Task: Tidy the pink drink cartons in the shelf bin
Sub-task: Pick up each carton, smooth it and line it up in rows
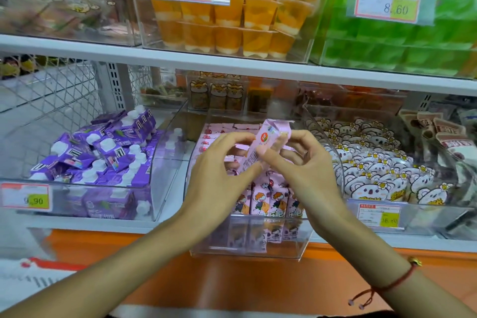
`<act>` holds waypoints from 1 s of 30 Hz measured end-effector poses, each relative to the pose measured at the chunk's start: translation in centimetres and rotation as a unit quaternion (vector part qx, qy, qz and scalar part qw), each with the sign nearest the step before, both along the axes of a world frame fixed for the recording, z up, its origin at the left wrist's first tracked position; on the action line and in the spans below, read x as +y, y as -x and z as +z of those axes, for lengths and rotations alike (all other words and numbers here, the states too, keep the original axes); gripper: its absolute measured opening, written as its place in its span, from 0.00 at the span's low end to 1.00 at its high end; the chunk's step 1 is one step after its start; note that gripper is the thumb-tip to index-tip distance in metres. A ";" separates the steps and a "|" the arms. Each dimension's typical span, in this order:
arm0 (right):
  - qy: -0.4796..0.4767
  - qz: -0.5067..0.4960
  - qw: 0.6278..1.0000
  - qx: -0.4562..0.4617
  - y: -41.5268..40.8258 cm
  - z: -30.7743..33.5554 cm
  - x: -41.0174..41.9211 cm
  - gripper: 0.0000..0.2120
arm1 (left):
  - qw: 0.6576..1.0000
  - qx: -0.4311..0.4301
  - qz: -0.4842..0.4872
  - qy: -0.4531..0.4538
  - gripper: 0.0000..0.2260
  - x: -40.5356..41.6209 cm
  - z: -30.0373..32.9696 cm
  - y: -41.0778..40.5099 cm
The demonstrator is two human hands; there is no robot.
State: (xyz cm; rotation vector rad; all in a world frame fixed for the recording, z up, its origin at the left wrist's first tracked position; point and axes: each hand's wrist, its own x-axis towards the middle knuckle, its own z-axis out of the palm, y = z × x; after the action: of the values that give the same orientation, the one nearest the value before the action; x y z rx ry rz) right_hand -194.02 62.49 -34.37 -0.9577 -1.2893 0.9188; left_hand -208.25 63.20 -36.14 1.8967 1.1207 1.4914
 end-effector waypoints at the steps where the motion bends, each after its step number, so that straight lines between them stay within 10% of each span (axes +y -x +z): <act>1: 0.002 0.005 1.000 -0.006 -0.2 0.1 0.0 0.11 | 0.999 -0.021 -0.017 0.023 0.14 0.0 0.3 0.1; 11: 0.110 0.028 0.993 0.006 -1.0 0.2 0.1 0.11 | 0.903 -0.185 -0.172 0.349 0.13 -0.4 1.3 0.3; 18: 0.059 0.044 0.996 -0.045 -1.3 0.1 0.2 0.13 | 0.957 -0.127 -0.116 0.235 0.05 -0.1 1.4 0.9; 30: -0.096 0.109 0.984 -0.107 -1.5 -0.2 0.1 0.15 | 0.997 -0.015 -0.057 0.042 0.19 0.1 1.0 1.8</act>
State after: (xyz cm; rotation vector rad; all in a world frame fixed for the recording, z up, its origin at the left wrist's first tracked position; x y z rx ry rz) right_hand -192.51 62.55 -34.60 -0.7902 -1.6601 0.8536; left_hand -210.09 63.34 -35.14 1.8428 1.0278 1.3865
